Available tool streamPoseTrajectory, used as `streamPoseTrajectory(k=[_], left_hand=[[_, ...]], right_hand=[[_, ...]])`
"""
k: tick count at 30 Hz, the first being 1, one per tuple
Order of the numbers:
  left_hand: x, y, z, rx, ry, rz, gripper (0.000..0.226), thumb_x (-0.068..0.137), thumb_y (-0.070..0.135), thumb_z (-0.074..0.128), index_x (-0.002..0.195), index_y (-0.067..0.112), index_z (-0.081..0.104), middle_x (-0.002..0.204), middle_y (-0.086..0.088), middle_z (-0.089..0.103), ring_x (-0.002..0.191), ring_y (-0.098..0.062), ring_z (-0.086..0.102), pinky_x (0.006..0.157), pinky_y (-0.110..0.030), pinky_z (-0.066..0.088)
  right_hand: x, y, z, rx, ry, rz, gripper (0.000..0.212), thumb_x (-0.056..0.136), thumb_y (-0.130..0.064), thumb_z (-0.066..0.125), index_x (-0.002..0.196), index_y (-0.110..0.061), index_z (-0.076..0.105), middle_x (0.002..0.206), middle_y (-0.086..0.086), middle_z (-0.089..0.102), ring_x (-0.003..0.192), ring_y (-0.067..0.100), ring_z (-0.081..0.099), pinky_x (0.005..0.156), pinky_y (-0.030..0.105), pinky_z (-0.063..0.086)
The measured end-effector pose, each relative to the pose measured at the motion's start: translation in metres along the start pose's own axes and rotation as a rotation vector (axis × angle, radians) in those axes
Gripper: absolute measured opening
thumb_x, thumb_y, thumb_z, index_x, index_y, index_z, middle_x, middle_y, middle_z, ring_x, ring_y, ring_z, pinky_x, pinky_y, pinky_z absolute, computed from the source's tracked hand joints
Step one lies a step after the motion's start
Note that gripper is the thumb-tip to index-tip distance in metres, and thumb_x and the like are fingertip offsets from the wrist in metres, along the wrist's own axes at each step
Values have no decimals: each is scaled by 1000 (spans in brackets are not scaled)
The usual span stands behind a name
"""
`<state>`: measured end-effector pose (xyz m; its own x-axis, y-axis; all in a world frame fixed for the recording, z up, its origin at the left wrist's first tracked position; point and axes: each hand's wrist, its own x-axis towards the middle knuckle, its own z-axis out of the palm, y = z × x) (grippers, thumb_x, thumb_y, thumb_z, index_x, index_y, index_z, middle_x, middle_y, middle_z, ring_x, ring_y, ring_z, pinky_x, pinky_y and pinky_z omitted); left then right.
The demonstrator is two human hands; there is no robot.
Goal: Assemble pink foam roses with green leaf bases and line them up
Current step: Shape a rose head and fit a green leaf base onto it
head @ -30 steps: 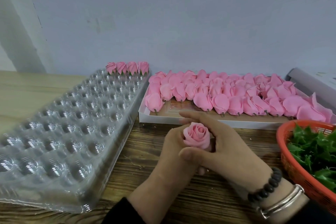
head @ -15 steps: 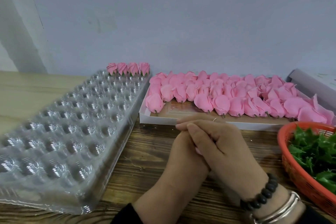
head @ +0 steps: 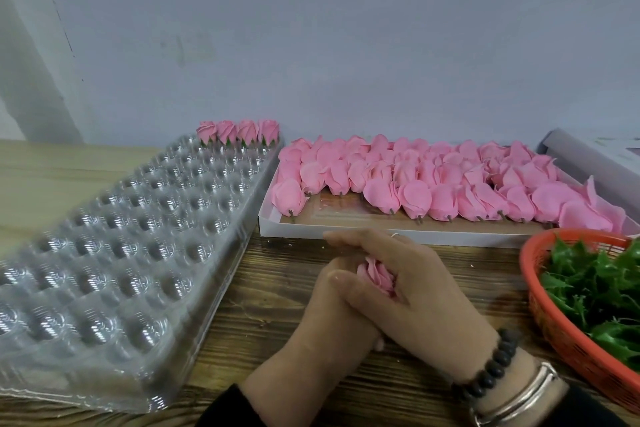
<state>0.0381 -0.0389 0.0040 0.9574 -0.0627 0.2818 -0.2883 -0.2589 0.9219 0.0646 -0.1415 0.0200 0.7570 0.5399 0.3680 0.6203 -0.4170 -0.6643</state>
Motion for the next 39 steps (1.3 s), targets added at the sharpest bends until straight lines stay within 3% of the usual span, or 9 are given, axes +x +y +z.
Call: streamPoseTrajectory(k=[4, 9, 13, 17, 21, 25, 30, 35, 39], left_hand=[[1, -3, 1, 34, 80, 122, 25, 78, 9, 54, 72, 33, 57, 76, 29, 64, 75, 8, 62, 61, -9, 47], [5, -7, -8, -72, 143, 89, 12, 77, 2, 68, 72, 12, 66, 65, 1, 67, 62, -4, 64, 58, -20, 51], [10, -11, -16, -279, 385, 17, 16, 72, 6, 74, 60, 4, 63, 46, -1, 54, 40, -8, 48, 42, -17, 40], [14, -17, -18, -400, 538, 8, 3, 75, 0, 69, 74, -2, 69, 67, -11, 67, 63, -13, 60, 60, -22, 49], [14, -14, -14, -638, 475, -55, 35, 65, 16, 68, 96, 0, 67, 86, -12, 70, 79, -17, 66, 70, -25, 54], [12, -7, -12, -864, 358, -180, 34, 59, 23, 68, 90, 10, 70, 88, -9, 70, 83, -18, 66, 78, -30, 55], [11, -9, -8, -968, 276, -330, 60, 68, 29, 62, 121, 0, 56, 110, -17, 60, 108, -27, 55, 108, -45, 32], [7, -10, -5, -1041, 195, -335, 71, 69, 39, 58, 126, -3, 49, 113, -19, 58, 113, -27, 55, 108, -44, 35], [6, -8, -4, -1066, 153, -329, 72, 74, 40, 61, 127, -6, 47, 127, -26, 53, 120, -31, 53, 102, -40, 43]], right_hand=[[0, -1, 7, 55, 82, -71, 42, 79, -54, 41, 111, -37, 62, 105, -19, 65, 103, -2, 55, 90, 25, 44], [2, 4, 5, 149, 50, -66, 55, 72, -61, 53, 125, -50, 41, 116, -26, 57, 109, -5, 53, 91, 26, 48], [2, 12, 6, 175, 193, -63, 43, 82, -55, 42, 122, -40, 47, 115, -21, 58, 107, -6, 53, 89, 16, 45], [5, 16, 10, 156, 294, -41, 18, 80, -26, 55, 97, -32, 54, 92, -17, 61, 90, -3, 57, 75, 5, 42], [5, 16, 18, 137, 231, -42, 23, 71, -22, 61, 89, -32, 52, 87, -17, 59, 88, 2, 58, 78, 13, 45], [5, 16, 23, 158, 179, -43, 26, 66, -25, 64, 89, -29, 51, 84, -16, 59, 86, 5, 58, 80, 27, 48], [5, 15, 23, 131, 210, -16, 31, 63, -28, 63, 89, -35, 48, 83, -16, 58, 84, 4, 57, 76, 21, 47], [4, 12, 21, 63, 238, -69, 34, 63, -25, 62, 92, -35, 47, 94, -14, 54, 82, 1, 53, 72, 12, 42], [4, 12, 22, 106, 260, -26, 34, 60, -25, 62, 90, -37, 50, 82, -9, 60, 78, 4, 56, 67, 11, 43]])
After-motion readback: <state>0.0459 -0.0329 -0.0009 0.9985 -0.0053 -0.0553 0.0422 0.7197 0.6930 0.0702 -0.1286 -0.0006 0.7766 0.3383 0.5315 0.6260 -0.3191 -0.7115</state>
